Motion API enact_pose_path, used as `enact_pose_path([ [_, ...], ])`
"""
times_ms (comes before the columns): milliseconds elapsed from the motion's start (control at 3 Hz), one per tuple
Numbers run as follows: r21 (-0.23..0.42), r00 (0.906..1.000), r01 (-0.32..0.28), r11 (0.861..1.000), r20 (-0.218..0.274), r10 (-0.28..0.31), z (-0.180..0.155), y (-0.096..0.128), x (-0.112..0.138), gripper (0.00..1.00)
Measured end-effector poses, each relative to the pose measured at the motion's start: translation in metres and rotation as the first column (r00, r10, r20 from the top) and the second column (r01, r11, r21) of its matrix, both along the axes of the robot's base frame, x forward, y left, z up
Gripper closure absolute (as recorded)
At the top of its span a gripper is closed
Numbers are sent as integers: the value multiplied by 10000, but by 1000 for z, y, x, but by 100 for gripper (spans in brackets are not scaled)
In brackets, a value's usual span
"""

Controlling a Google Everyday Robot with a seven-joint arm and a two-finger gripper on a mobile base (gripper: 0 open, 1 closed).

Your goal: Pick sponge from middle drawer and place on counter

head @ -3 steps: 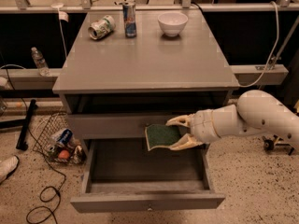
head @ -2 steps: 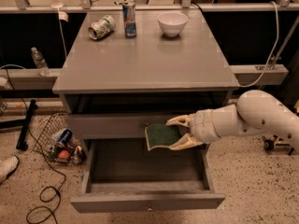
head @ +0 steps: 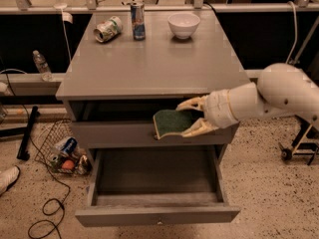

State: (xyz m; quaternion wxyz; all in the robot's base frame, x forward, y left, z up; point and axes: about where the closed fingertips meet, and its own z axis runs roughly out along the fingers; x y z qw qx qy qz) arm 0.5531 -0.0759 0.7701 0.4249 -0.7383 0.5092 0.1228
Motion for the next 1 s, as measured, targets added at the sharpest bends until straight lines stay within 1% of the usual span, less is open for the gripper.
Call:
enact_pose_path([
  [333, -432, 9981, -194, 9989, 583, 219, 32, 6, 14, 100],
  [667, -1024, 9927, -438, 9938, 1074, 548, 54, 18, 40, 100],
  [1000, -1683, 9876, -505, 9844, 1384, 743, 69, 37, 69, 100],
])
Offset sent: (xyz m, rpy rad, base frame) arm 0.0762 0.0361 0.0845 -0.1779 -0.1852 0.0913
